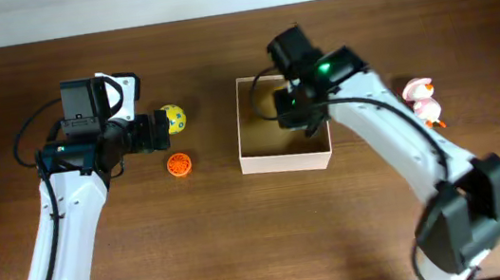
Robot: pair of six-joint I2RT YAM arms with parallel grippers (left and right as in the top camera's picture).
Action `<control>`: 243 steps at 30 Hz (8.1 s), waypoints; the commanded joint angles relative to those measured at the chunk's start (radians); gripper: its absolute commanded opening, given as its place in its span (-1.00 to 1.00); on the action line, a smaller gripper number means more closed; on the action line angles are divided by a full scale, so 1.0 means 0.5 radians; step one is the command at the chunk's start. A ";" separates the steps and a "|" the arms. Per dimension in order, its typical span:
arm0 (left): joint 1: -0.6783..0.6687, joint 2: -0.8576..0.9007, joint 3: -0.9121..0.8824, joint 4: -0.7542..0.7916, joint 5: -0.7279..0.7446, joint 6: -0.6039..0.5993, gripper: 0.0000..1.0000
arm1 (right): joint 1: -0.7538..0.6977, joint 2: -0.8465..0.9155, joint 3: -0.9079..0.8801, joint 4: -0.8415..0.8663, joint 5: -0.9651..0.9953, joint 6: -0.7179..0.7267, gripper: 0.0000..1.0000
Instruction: Pack container
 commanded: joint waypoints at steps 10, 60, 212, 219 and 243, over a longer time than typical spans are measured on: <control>-0.004 0.011 0.044 -0.002 -0.014 -0.019 0.98 | -0.098 0.081 -0.189 0.217 0.068 0.061 -0.25; -0.004 0.011 0.044 -0.002 -0.014 -0.019 0.98 | -1.372 0.682 0.163 -0.134 0.164 -0.669 0.13; -0.004 0.011 0.044 -0.002 -0.014 -0.019 0.98 | -0.068 -0.282 -0.511 0.121 -0.180 -0.066 -0.29; -0.004 0.011 0.044 -0.002 -0.014 -0.019 0.98 | -0.069 -0.271 -0.504 0.108 -0.202 -0.069 0.18; -0.005 0.011 0.044 0.011 0.221 -0.021 0.99 | -0.493 -0.845 0.094 -0.472 -0.023 -0.147 0.70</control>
